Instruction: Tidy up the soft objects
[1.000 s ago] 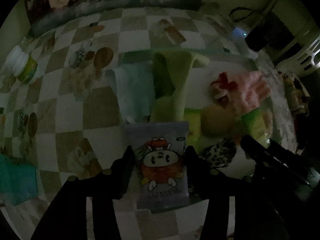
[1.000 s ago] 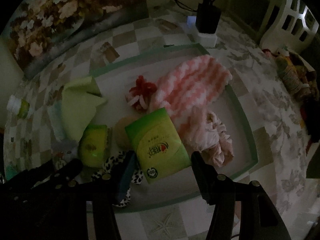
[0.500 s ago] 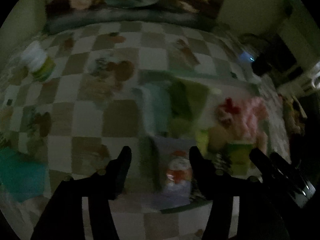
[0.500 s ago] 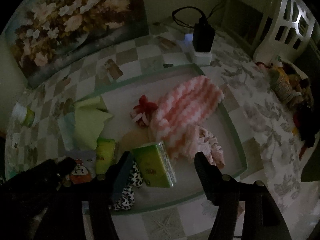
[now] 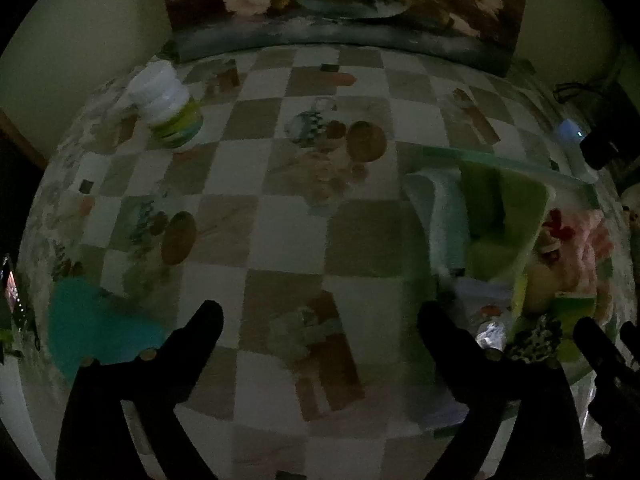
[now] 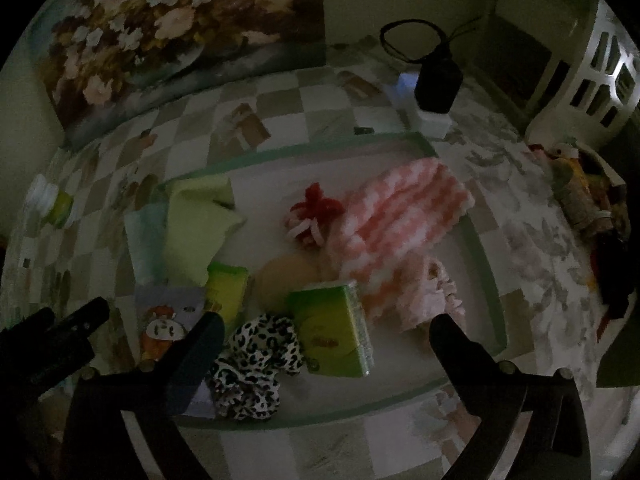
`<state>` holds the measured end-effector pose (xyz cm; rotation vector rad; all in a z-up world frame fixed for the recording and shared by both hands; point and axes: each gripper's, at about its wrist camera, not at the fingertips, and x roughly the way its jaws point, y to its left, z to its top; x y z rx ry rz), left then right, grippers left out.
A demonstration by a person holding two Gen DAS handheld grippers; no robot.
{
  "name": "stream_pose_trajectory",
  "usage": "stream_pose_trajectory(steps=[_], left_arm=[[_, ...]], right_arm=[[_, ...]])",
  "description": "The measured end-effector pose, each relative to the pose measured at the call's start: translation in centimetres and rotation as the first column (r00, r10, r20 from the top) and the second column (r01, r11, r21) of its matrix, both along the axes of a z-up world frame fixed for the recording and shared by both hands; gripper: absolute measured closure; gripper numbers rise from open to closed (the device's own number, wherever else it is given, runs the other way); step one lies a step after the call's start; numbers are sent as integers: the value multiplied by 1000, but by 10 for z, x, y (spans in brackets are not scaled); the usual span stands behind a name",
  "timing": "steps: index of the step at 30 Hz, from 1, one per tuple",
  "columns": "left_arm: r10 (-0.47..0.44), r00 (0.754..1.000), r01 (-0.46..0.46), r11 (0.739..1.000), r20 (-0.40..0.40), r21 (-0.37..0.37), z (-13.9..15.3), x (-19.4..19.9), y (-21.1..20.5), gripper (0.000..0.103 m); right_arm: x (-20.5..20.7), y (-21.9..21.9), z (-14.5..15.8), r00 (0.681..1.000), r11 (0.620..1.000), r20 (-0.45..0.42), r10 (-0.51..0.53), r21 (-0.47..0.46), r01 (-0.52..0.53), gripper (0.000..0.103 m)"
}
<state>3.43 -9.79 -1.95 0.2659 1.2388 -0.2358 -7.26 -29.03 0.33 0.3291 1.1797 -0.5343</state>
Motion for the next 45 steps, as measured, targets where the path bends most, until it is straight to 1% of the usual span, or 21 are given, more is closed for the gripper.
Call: stream_pose_trajectory(steps=[2, 6, 9, 12, 18, 20, 24, 29, 36, 40, 45], left_arm=[[3, 1000, -3, 1000, 7, 6, 1, -2, 4, 3], [8, 1000, -8, 1000, 5, -17, 8, -9, 14, 3], [15, 1000, -15, 1000, 25, -8, 14, -15, 23, 3], [21, 999, -21, 1000, 42, -15, 20, -22, 33, 3], [21, 995, -21, 1000, 100, 0, 31, -38, 48, 3], [26, 995, -26, 1000, 99, -5, 33, -43, 54, 3], [45, 996, -44, 999, 74, -12, 30, -47, 62, 3], [45, 994, -46, 999, 96, 1, 32, -56, 67, 3], [42, 992, -51, 996, 122, 74, 35, -62, 68, 3], [38, 989, -50, 996, 141, 79, 37, -63, 68, 3], [31, 991, -42, 996, 130, 80, 36, -61, 67, 3]], right_arm=[[0, 3, 1, 1000, 1000, 1, 9, -8, -9, 0], [-2, 10, 5, 1000, 1000, 11, 18, -12, -18, 0], [-5, 15, 8, 1000, 1000, 11, 19, -24, -19, 0], [-9, 21, 11, 999, 999, 16, 27, -38, -27, 0], [-21, 38, 14, 999, 997, 20, 51, -57, -50, 0], [-25, 44, 14, 998, 997, 22, 57, -61, -56, 0], [-32, 54, 15, 997, 996, 29, 70, -56, -68, 0], [-38, 60, 20, 997, 995, 40, 72, -74, -69, 0], [-45, 59, 25, 997, 997, 65, 47, -69, -43, 0], [-46, 59, 26, 996, 997, 69, 49, -65, -44, 0], [-44, 60, 27, 996, 996, 69, 56, -66, -52, 0]])
